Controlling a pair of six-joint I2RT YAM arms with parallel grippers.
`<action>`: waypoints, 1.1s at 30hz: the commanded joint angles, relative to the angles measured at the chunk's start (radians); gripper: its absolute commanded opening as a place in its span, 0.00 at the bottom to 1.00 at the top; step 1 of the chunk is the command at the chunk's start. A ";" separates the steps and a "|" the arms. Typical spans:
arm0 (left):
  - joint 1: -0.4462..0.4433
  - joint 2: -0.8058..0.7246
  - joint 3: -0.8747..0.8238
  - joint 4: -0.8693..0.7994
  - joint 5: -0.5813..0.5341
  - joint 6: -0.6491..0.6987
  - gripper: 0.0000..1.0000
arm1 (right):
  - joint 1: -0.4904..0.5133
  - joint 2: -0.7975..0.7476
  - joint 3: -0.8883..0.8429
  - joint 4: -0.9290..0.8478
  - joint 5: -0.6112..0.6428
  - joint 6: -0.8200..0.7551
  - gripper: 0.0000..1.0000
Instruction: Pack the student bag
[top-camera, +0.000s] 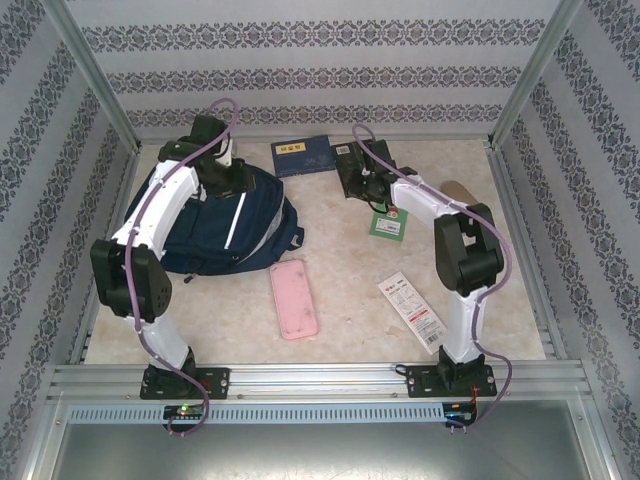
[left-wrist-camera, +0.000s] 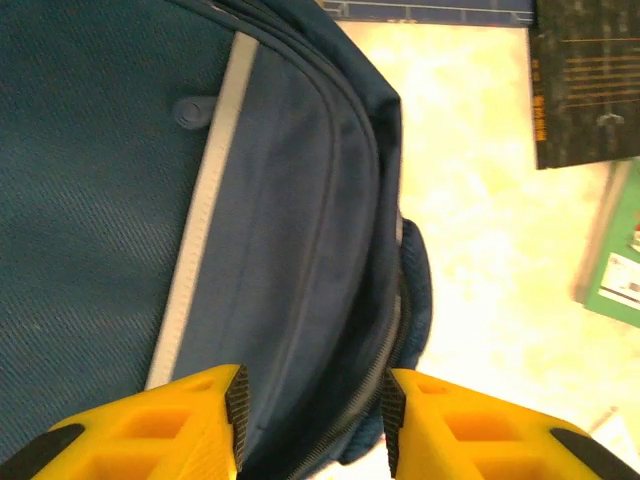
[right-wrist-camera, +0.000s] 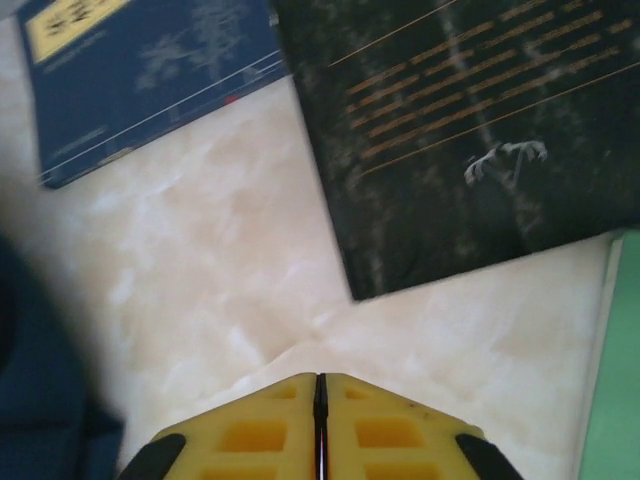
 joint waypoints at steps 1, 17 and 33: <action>0.004 -0.075 -0.059 0.079 0.100 -0.084 0.43 | -0.012 0.104 0.159 -0.126 0.096 -0.060 0.00; -0.080 -0.148 -0.228 0.214 0.147 -0.201 0.43 | -0.046 0.390 0.432 -0.368 0.076 -0.077 0.00; -0.222 0.050 -0.209 0.395 0.147 -0.354 0.43 | 0.159 0.083 -0.053 -0.234 -0.012 0.058 0.00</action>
